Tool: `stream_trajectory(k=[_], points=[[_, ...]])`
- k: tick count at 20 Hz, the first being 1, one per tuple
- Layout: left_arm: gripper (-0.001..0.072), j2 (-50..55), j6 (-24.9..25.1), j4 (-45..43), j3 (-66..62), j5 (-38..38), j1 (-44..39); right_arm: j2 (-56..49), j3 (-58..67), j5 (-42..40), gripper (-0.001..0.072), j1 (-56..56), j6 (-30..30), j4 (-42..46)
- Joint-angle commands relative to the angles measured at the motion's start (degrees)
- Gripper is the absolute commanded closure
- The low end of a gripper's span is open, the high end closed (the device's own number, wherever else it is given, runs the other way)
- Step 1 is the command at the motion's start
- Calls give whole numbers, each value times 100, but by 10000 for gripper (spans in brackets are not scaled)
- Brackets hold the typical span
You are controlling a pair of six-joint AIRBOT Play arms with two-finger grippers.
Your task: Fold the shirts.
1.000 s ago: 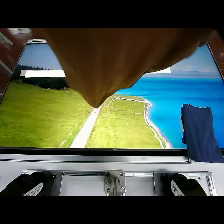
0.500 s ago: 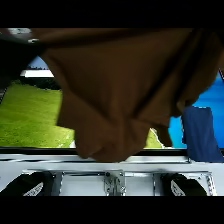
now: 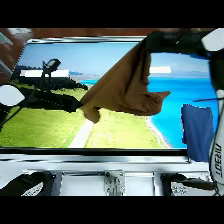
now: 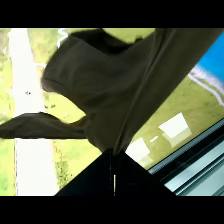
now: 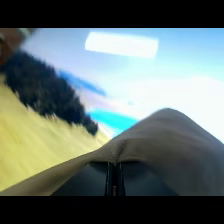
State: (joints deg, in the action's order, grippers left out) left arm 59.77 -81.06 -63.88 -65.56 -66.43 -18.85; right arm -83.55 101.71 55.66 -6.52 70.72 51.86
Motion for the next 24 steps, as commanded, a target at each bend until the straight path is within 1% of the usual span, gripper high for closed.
stream_trajectory(k=[1,2,3,5,7,8,9,11,13,14,15,17,18,19,20,22,24], points=[[674,92,-92,-31,258,514,133,-590,7,260,644,-138,-57,118],[674,7,-92,-46,28,778,269,-422,7,44,644,-129,-120,120],[674,-83,-85,-46,-293,1040,422,-144,7,-238,644,-107,-310,118],[673,-278,-63,-44,-1209,1672,723,562,7,-756,645,-107,-638,120],[673,-413,-68,-33,-2253,2267,857,1331,7,-946,644,-107,-697,122],[673,-448,-68,-15,-2785,2404,855,1698,7,-881,644,-107,-680,136],[673,-472,-68,-11,-3246,2361,846,2094,7,-750,644,-107,-557,199],[673,-566,-66,-4,-3969,2105,848,2813,7,-494,644,-107,-92,544],[673,-750,-63,-76,-4253,2017,848,3364,7,-70,645,-107,651,1021],[673,-835,-61,-103,-4253,1985,850,3528,7,411,645,-107,1134,1235],[673,-852,-63,-157,-4253,1873,850,3591,7,1014,645,-107,1558,1386],[673,-750,-63,-293,-4181,1613,850,3488,-48,2398,644,-107,2024,1517],[673,-647,-66,-398,-4100,1556,850,3355,-140,2949,644,-107,2105,1563],[673,-501,-66,-529,-3987,1512,850,3209,-273,3305,644,-107,2105,1598],[673,-341,-63,-640,-3851,1506,855,3045,-461,3495,644,-107,2103,1661],[673,111,-63,-817,-3506,1512,855,2634,-997,3517,644,-107,2096,1845],[673,743,-61,-841,-3174,1517,855,2109,-1587,3333,644,-107,2055,2052]])
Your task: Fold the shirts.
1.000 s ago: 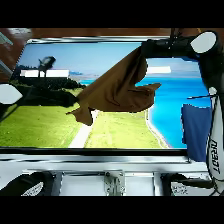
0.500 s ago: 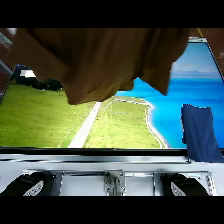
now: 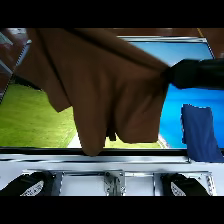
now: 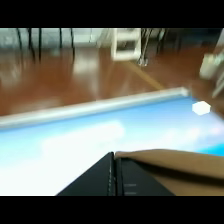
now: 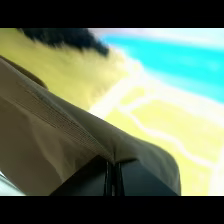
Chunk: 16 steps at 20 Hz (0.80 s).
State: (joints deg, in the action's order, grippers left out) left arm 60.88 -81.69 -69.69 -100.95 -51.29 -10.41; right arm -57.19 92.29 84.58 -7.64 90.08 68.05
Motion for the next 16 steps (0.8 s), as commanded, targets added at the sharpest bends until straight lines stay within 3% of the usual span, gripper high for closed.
stream_trajectory(k=[1,4,6,8,11,12,13,14,15,16], points=[[673,1027,2,-258,505,2,11,-824,-929,254,644,4,98,507],[672,2334,-11,-162,605,-13,7,-1950,-1558,-765,643,4,98,597],[672,3126,-361,162,605,-76,7,-2721,-1587,-1163,644,4,247,494],[668,3711,-890,505,603,-238,7,-3279,-1587,-1408,644,4,280,142],[623,4024,-922,584,599,-551,66,-3689,-1587,-1829,638,4,280,-619],[468,3989,-876,560,544,-739,153,-3687,-1580,-2026,619,4,269,-826],[207,3952,-879,476,404,-1082,271,-3652,-1517,-2155,612,4,254,-896],[15,3915,-883,284,179,-1593,433,-3604,-1401,-2146,349,24,199,-881],[12,3875,-883,28,-136,-2317,649,-3523,-1252,-2028,11,70,-61,-894],[18,3845,-881,-219,-424,-3069,879,-3403,-1045,-1805,12,149,-348,-866]])
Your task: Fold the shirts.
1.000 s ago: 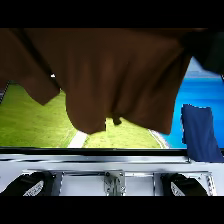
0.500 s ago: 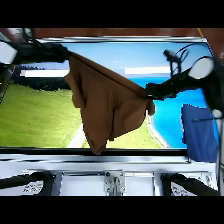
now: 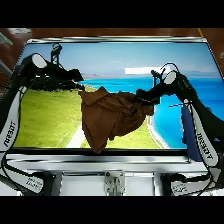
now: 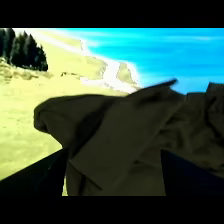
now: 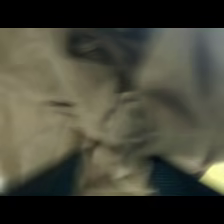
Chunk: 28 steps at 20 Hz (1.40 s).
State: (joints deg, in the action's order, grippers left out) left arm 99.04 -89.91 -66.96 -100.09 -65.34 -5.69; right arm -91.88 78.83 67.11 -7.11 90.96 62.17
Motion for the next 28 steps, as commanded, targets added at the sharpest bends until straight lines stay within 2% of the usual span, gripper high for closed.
stream_trajectory(k=[1,2,4,6,7,10,13,16,18,21,24,26,28], points=[[40,-24,-59,-732,-758,-2455,671,190,531,216,12,203,-619,-170],[40,-138,-39,-833,-846,-3117,942,348,780,553,12,345,-765,63],[40,-525,68,-811,-680,-3724,1405,699,1099,1054,12,658,-807,1010],[39,-1104,74,-778,-129,-3646,1620,988,1119,1515,13,1071,-693,1797],[38,-1423,94,-741,334,-3493,1637,1019,1115,1812,13,1325,-654,1847],[37,-2544,133,-393,2789,-2391,1517,1014,719,2188,12,1954,-855,1263],[36,-3449,339,868,5521,-1255,1296,1014,-96,2070,12,2181,-968,820],[38,-3799,549,1991,7077,-361,898,1014,-680,1698,12,2131,-1134,424],[38,-3770,546,2413,7484,293,393,1014,-839,1412,12,2129,-1139,105],[39,-3563,542,2861,7576,1213,-531,1014,-861,1252,12,2129,-1134,70],[39,-3075,610,3486,7573,1661,-1176,1014,-861,1172,12,2129,-1132,85],[39,-2758,1113,4229,7563,1731,-1394,1012,-861,1163,12,2129,-1132,87],[39,-2527,1379,4660,7479,1729,-1506,1012,-861,1167,12,2129,-1102,83]])
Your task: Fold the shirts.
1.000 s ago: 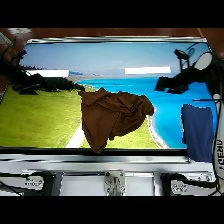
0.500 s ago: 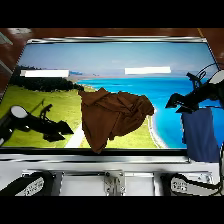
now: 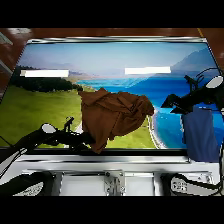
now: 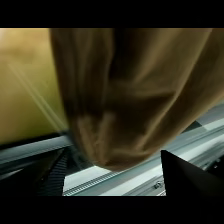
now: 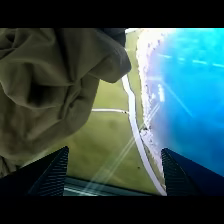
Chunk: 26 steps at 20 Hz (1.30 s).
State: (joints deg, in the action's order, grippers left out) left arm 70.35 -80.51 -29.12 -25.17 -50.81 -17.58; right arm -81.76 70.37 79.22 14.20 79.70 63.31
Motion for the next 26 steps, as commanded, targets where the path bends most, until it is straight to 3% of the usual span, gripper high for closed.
stream_trajectory(k=[1,3,4,6,7,9,19,20,22,23,24,26], points=[[39,420,444,885,-79,273,-350,0,-15,-50,12,-2,59,-42],[40,529,442,885,-214,278,-387,-46,-48,-61,12,-2,136,-208],[81,562,439,887,-262,284,-387,-92,-103,-68,12,-39,155,-328],[465,599,444,885,-328,295,-385,-214,-280,-133,12,-271,168,-367],[601,597,501,881,-354,306,-385,-291,-378,-225,11,-448,166,-367],[672,588,708,876,-407,278,-385,-498,-529,-485,12,-883,166,-369],[673,240,811,601,-422,240,96,-1578,-538,-1340,13,-1878,459,-619],[673,212,857,603,-424,249,151,-1600,-538,-1399,76,-1884,472,-730],[672,197,1034,612,-529,284,225,-1604,-538,-1480,477,-1921,470,-955],[673,197,1023,634,-623,332,234,-1598,-538,-1480,601,-1943,448,-1163],[674,188,1034,625,-780,310,234,-1563,-531,-1414,643,-1963,229,-1414],[677,2,1191,350,-1213,260,234,-1237,-404,-1176,644,-1961,-269,-1480]])
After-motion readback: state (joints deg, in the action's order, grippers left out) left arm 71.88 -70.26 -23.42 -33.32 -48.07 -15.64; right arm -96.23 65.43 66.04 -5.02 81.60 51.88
